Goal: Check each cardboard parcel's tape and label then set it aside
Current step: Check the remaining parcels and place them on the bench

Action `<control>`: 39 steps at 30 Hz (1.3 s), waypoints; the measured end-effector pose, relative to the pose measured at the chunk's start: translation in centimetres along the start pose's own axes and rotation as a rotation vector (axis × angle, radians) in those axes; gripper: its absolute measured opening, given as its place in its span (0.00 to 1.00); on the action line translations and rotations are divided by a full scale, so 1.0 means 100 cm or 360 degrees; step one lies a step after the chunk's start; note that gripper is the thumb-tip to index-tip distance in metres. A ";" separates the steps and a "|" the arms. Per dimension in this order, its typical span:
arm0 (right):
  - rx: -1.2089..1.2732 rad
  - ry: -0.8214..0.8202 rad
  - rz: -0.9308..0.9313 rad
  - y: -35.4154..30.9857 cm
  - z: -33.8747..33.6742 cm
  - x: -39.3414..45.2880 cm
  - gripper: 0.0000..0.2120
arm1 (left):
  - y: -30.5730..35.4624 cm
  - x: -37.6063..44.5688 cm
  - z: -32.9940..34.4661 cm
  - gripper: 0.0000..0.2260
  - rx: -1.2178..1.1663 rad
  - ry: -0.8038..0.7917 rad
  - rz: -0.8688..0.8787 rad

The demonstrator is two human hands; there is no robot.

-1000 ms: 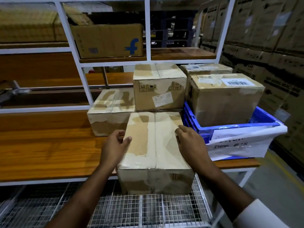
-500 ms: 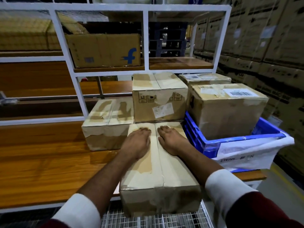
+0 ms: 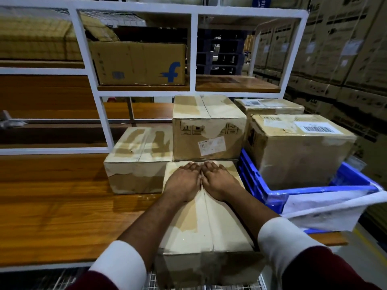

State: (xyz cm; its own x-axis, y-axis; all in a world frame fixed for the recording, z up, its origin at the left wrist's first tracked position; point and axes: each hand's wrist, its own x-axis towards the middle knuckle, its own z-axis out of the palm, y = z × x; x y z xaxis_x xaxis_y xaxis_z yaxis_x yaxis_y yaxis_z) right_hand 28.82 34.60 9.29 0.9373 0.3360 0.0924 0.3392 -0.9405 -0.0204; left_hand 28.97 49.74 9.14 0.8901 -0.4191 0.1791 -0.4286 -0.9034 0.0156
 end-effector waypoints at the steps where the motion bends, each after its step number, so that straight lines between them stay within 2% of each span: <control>1: 0.0001 -0.0029 0.0007 0.001 -0.003 -0.003 0.27 | -0.001 -0.002 -0.002 0.23 -0.0010 0.0018 -0.0044; 5: 0.0019 -0.0008 0.0221 0.021 -0.014 -0.013 0.27 | -0.021 -0.019 -0.014 0.16 -0.0040 0.0060 -0.0224; 7: 0.0037 0.0027 0.0278 0.027 -0.012 -0.018 0.27 | -0.031 -0.025 -0.009 0.18 -0.0139 0.0101 -0.0203; 10: -0.0033 0.0066 0.0254 0.026 -0.003 -0.022 0.28 | -0.031 -0.030 -0.006 0.21 -0.0168 0.0177 -0.0200; 13: -0.0113 0.0055 0.0227 0.023 -0.007 -0.020 0.26 | -0.026 -0.026 -0.008 0.19 -0.0062 0.0183 -0.0239; 16: -0.0083 0.0061 0.0090 0.018 -0.017 -0.022 0.19 | -0.017 -0.031 -0.018 0.16 -0.0022 0.0145 -0.0247; 18: -0.0032 0.0077 -0.0061 0.008 -0.020 -0.028 0.15 | -0.007 -0.036 -0.020 0.15 -0.0064 0.0100 -0.0157; 20: -0.0007 0.0080 -0.0164 -0.003 -0.014 -0.031 0.16 | 0.003 -0.041 -0.016 0.18 -0.0116 0.0059 0.0004; 22: -0.0035 0.0097 -0.0171 -0.008 -0.003 -0.032 0.20 | 0.012 -0.044 -0.010 0.20 -0.0105 0.0026 0.0046; 28: 0.0026 0.0099 -0.0122 -0.007 0.003 -0.036 0.22 | 0.019 -0.046 -0.014 0.22 -0.0081 -0.0042 -0.0051; 32: 0.0097 0.0034 0.0038 -0.004 -0.014 -0.055 0.23 | 0.012 -0.065 -0.026 0.22 0.0007 -0.0060 -0.0180; 39: 0.0125 0.0131 0.0101 0.003 -0.009 -0.078 0.23 | 0.004 -0.089 -0.024 0.21 -0.0140 0.0044 -0.0220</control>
State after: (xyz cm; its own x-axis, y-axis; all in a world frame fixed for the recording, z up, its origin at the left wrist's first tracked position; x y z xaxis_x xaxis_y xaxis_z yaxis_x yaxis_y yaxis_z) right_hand 21.56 31.63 9.48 0.9484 0.2678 0.1696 0.2877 -0.9518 -0.1060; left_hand 20.52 53.34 9.88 0.9374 -0.2879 0.1959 -0.3155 -0.9403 0.1280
